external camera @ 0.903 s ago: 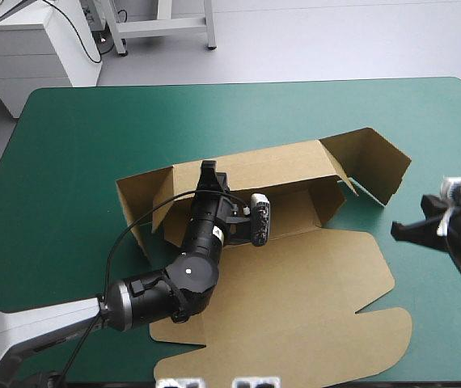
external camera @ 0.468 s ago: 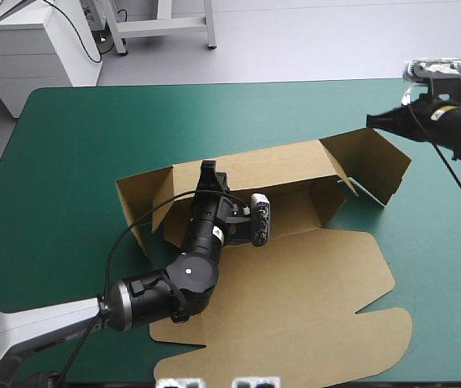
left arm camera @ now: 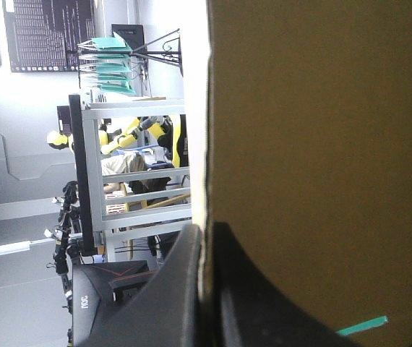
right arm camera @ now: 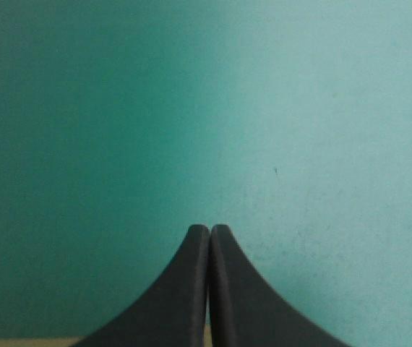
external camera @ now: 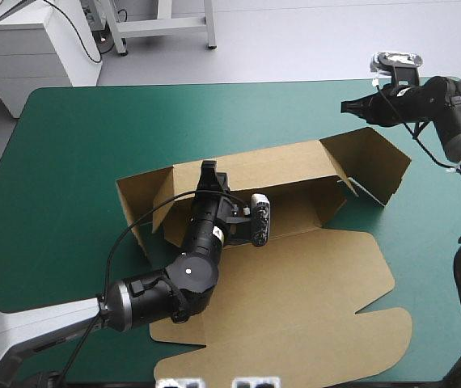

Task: Fold the box

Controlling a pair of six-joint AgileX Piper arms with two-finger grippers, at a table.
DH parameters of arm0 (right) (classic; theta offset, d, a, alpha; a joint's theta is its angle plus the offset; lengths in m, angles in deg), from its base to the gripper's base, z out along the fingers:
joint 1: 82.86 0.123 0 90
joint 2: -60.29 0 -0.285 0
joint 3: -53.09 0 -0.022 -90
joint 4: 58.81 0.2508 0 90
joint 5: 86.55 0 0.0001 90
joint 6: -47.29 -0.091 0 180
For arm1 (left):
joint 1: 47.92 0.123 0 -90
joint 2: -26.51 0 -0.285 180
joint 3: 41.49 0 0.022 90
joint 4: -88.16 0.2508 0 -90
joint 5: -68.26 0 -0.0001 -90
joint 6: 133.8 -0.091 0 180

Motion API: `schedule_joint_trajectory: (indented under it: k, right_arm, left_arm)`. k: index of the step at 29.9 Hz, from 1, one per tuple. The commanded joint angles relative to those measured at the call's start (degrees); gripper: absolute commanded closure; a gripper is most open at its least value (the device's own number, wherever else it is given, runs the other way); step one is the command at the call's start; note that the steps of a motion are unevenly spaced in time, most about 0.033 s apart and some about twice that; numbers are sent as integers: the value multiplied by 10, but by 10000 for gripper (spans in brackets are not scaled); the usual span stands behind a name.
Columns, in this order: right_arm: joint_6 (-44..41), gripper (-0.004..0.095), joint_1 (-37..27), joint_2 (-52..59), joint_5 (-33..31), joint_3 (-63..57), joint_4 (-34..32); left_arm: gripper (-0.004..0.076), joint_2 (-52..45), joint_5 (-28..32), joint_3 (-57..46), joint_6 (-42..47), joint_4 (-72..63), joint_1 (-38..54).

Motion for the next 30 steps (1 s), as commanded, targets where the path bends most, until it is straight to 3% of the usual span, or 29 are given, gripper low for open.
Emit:
schedule_joint_trajectory:
  k: [1,15,30]
  right_arm:
    - [29,928,-3,23,-46,21,22]
    - [46,928,-3,24,-250,21,-21]
    - [35,928,-43,79,-250,-7,-20]
  left_arm:
    - [732,-21,-8,13,10,37,-5]
    - [732,-21,-5,13,26,39,-5]
    - [732,-21,-4,13,26,39,-5]
